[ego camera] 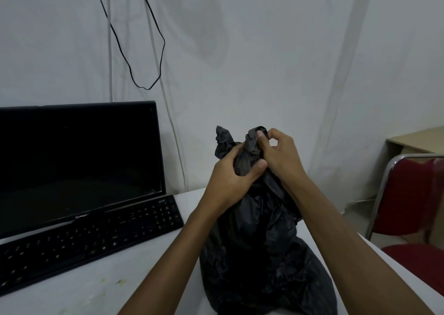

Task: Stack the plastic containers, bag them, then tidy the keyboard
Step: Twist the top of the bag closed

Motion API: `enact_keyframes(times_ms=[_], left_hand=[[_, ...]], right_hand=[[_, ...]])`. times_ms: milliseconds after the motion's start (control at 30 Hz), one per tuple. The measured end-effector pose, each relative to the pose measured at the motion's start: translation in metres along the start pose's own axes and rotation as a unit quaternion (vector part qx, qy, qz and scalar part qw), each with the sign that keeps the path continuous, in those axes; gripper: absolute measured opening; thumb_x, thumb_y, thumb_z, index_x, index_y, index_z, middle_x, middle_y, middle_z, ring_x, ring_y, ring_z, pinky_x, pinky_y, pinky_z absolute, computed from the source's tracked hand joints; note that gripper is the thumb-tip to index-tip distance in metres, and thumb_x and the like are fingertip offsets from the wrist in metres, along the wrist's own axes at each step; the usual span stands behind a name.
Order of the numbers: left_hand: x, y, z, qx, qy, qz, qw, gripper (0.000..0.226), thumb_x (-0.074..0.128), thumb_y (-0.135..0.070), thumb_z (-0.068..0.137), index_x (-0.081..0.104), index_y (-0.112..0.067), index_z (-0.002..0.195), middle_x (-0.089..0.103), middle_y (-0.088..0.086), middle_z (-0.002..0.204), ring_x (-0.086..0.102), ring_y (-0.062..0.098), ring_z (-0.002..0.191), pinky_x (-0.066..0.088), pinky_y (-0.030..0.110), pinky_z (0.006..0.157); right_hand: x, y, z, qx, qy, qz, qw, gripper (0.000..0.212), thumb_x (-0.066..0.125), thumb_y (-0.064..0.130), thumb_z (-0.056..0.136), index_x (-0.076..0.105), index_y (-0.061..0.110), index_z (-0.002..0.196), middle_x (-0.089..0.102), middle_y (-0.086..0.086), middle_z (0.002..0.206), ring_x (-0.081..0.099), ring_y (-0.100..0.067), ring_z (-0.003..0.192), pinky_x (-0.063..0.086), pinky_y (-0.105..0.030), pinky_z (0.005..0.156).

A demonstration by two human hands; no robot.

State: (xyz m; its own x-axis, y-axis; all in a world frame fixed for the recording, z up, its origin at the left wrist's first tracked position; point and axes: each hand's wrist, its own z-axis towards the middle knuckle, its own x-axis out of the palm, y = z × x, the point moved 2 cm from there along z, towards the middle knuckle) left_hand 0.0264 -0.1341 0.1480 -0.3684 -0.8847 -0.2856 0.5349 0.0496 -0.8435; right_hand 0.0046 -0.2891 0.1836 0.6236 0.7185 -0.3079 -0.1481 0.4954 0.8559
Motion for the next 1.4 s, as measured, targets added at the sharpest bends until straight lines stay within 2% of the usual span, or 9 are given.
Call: enact_keyframes(times_ms=[200, 333, 433, 567, 700, 833, 967, 1200, 1400], left_hand=[[0.003, 0.01, 0.0, 0.047, -0.019, 0.027, 0.998, 0.079, 0.089, -0.031, 0.085, 0.053, -0.03, 0.155, 0.068, -0.016, 0.138, 0.065, -0.004, 0.124, 0.054, 0.022, 0.107], [0.003, 0.011, 0.001, 0.035, -0.032, -0.012, 0.999, 0.073, 0.088, -0.02, 0.087, 0.057, -0.023, 0.153, 0.069, -0.01, 0.139, 0.067, 0.002, 0.125, 0.056, 0.024, 0.105], [0.002, 0.009, 0.002, -0.002, -0.047, -0.052, 0.998, 0.057, 0.086, -0.019, 0.089, 0.065, -0.021, 0.142, 0.073, -0.009, 0.13, 0.068, 0.0, 0.119, 0.054, 0.019, 0.103], [-0.001, 0.009, 0.008, -0.039, -0.063, -0.068, 0.995, 0.032, 0.083, -0.029, 0.093, 0.074, -0.028, 0.123, 0.079, -0.008, 0.114, 0.073, 0.005, 0.11, 0.058, 0.035, 0.104], [-0.008, 0.01, 0.011, -0.06, -0.063, -0.075, 0.993, 0.018, 0.076, -0.039, 0.096, 0.08, -0.024, 0.106, 0.082, -0.003, 0.099, 0.077, 0.014, 0.099, 0.06, 0.048, 0.098], [-0.011, 0.014, 0.009, -0.079, -0.073, -0.052, 0.993, 0.039, 0.071, -0.055, 0.097, 0.079, -0.018, 0.091, 0.08, 0.003, 0.088, 0.077, 0.02, 0.089, 0.062, 0.05, 0.091], [-0.007, 0.016, 0.008, -0.106, -0.077, -0.059, 0.99, 0.063, 0.068, -0.068, 0.093, 0.073, -0.006, 0.084, 0.075, 0.008, 0.078, 0.075, 0.022, 0.08, 0.061, 0.051, 0.085], [-0.001, 0.019, 0.008, -0.121, -0.109, -0.058, 0.985, 0.067, 0.072, -0.071, 0.087, 0.074, -0.004, 0.084, 0.073, 0.0, 0.073, 0.071, 0.015, 0.072, 0.058, 0.036, 0.072], [-0.003, 0.01, 0.013, -0.102, -0.041, -0.147, 0.983, 0.04, 0.08, -0.04, 0.095, 0.077, -0.019, 0.129, 0.081, -0.009, 0.115, 0.075, 0.001, 0.105, 0.059, 0.019, 0.093]], right_hand=[[-0.009, -0.001, 0.015, 0.097, -0.026, 0.006, 0.995, 0.053, 0.056, 0.04, 0.111, 0.056, 0.013, 0.065, 0.057, 0.001, 0.063, 0.055, -0.015, 0.06, 0.042, -0.02, 0.048], [-0.011, -0.008, 0.015, 0.119, -0.041, 0.055, 0.991, 0.022, 0.071, 0.029, 0.103, 0.057, 0.012, 0.101, 0.067, -0.007, 0.082, 0.064, -0.021, 0.068, 0.048, -0.021, 0.048], [-0.013, -0.014, 0.012, 0.033, -0.034, -0.044, 0.998, 0.015, 0.072, 0.031, 0.102, 0.064, 0.021, 0.095, 0.074, -0.002, 0.088, 0.072, -0.019, 0.076, 0.051, -0.027, 0.064], [-0.013, -0.011, -0.003, 0.02, 0.045, -0.127, 0.991, 0.066, 0.051, 0.059, 0.107, 0.062, 0.009, 0.065, 0.066, -0.003, 0.061, 0.059, -0.014, 0.058, 0.042, -0.031, 0.062], [-0.018, -0.002, -0.02, 0.035, 0.205, -0.122, 0.97, 0.078, 0.05, 0.079, 0.096, 0.059, 0.008, 0.063, 0.057, 0.0, 0.061, 0.054, -0.013, 0.056, 0.041, -0.029, 0.06], [-0.03, -0.003, -0.031, 0.048, 0.28, -0.021, 0.958, 0.02, 0.085, 0.039, 0.091, 0.084, 0.02, 0.094, 0.084, -0.005, 0.094, 0.081, -0.023, 0.091, 0.063, -0.034, 0.086], [-0.03, -0.012, -0.035, 0.092, 0.263, 0.12, 0.953, 0.03, 0.078, 0.02, 0.098, 0.076, 0.001, 0.121, 0.079, -0.023, 0.119, 0.075, -0.042, 0.115, 0.056, -0.054, 0.109], [-0.02, -0.027, -0.036, 0.176, 0.169, 0.295, 0.924, 0.037, 0.069, 0.01, 0.103, 0.06, -0.005, 0.136, 0.076, -0.026, 0.12, 0.076, -0.036, 0.104, 0.066, -0.042, 0.089], [-0.025, -0.03, -0.038, 0.2, 0.154, 0.373, 0.893, 0.034, 0.062, 0.006, 0.105, 0.065, 0.016, 0.138, 0.079, -0.015, 0.122, 0.079, -0.028, 0.105, 0.066, -0.036, 0.082]])
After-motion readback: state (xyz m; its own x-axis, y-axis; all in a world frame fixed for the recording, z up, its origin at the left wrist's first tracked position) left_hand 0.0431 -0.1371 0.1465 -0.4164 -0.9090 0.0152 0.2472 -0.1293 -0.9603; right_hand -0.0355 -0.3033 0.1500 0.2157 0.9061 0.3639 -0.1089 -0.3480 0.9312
